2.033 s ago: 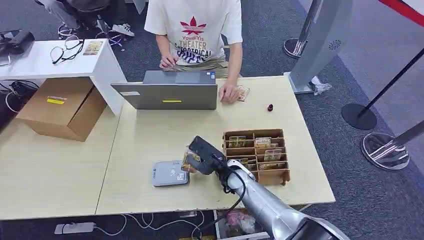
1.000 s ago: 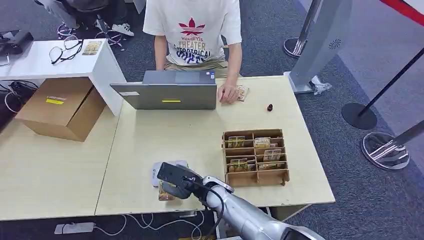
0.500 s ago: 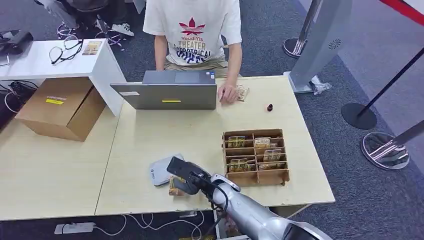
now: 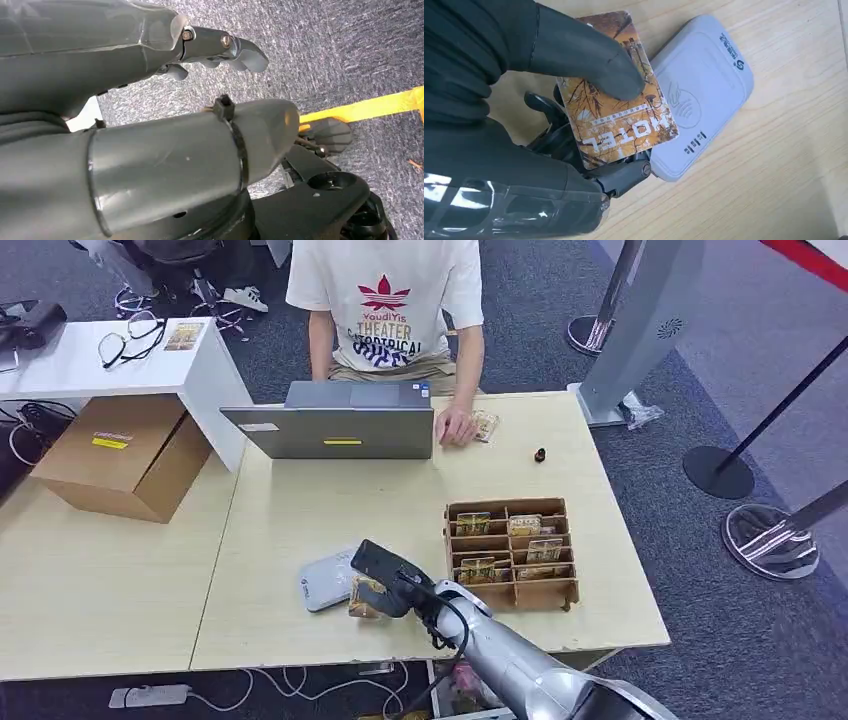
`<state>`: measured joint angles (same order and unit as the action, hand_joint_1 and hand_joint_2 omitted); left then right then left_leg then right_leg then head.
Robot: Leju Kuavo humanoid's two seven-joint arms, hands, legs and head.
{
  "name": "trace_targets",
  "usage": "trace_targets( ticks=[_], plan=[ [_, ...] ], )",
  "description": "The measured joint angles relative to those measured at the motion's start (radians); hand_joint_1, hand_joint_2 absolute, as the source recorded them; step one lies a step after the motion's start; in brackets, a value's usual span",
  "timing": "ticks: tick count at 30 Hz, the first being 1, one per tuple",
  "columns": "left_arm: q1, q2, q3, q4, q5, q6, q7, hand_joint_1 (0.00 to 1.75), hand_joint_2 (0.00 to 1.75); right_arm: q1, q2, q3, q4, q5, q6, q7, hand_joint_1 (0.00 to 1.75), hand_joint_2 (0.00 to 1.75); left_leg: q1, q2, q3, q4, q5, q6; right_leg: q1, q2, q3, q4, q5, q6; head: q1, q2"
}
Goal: Pass the card to the sensor for recognition and then transmit it.
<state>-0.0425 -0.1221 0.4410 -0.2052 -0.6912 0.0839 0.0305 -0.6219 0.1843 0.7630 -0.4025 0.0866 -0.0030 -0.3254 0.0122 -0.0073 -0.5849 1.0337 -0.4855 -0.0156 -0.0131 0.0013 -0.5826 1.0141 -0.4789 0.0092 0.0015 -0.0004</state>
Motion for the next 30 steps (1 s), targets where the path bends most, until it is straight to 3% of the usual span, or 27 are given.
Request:
trace_targets(
  ticks=[13, 30],
  plan=[
    [0.0, 0.0, 0.0, 0.0, -0.001, -0.003, 0.0, 0.0, 0.0, 0.001, 0.002, 0.0, -0.002, -0.003, 0.003, -0.002, 1.75, 1.75, 0.0, 0.0, 0.0, 0.0, 0.0, 0.0, 0.0, 0.0, 0.0, 0.0, 0.0, 0.0, 0.0, 0.0],
    [0.0, 0.0, 0.0, 0.0, -0.011, -0.006, 0.002, 0.0, 0.0, -0.004, 0.034, 0.003, 0.039, 0.027, -0.015, 0.087, 1.75, 1.75, 0.0, 0.0, 0.001, 0.0, 0.0, 0.0, 0.0, 0.0, 0.001, 0.0, 0.0, 0.0, 0.0, 0.0]
  ],
)
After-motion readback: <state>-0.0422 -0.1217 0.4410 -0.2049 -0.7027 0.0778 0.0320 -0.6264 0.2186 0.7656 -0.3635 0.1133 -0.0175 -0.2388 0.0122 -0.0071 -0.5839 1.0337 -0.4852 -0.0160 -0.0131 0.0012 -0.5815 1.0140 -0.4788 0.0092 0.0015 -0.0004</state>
